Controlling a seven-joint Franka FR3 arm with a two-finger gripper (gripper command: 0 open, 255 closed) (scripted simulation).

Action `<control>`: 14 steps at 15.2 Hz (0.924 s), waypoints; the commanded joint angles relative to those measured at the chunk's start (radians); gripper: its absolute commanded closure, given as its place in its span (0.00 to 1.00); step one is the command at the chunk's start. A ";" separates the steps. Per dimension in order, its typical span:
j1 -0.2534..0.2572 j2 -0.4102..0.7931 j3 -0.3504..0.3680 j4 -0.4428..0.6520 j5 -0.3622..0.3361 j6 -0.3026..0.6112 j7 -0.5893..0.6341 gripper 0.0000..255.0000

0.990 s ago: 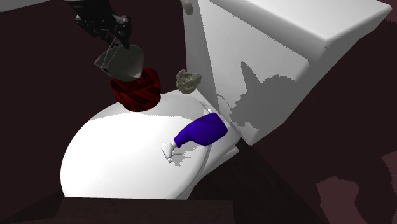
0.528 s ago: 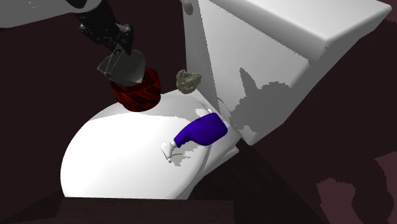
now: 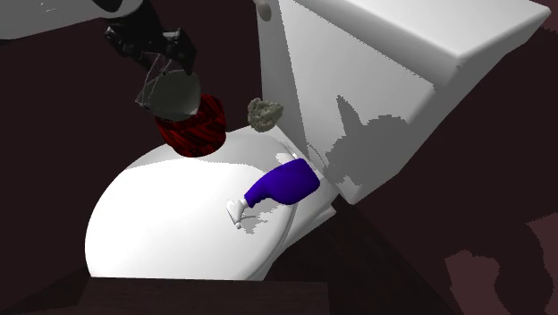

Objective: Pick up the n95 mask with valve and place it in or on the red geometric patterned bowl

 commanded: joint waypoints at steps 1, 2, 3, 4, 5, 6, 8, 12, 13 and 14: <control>0.000 0.000 0.000 0.000 0.000 0.000 0.000 0.00; 0.000 0.000 0.000 0.000 0.000 0.000 0.000 0.00; 0.002 -0.027 0.002 0.001 0.005 -0.028 -0.003 0.00; 0.003 -0.053 0.004 0.004 0.009 -0.057 -0.006 0.00; 0.005 -0.078 0.005 0.008 0.013 -0.086 -0.009 0.00; 0.006 -0.097 0.006 0.012 0.016 -0.109 -0.011 0.00; 0.006 -0.097 0.006 0.012 0.016 -0.109 -0.011 0.00; 0.006 -0.097 0.006 0.012 0.016 -0.109 -0.011 0.00; 0.006 -0.097 0.006 0.012 0.016 -0.109 -0.011 0.00; 0.006 -0.097 0.006 0.012 0.016 -0.109 -0.011 0.00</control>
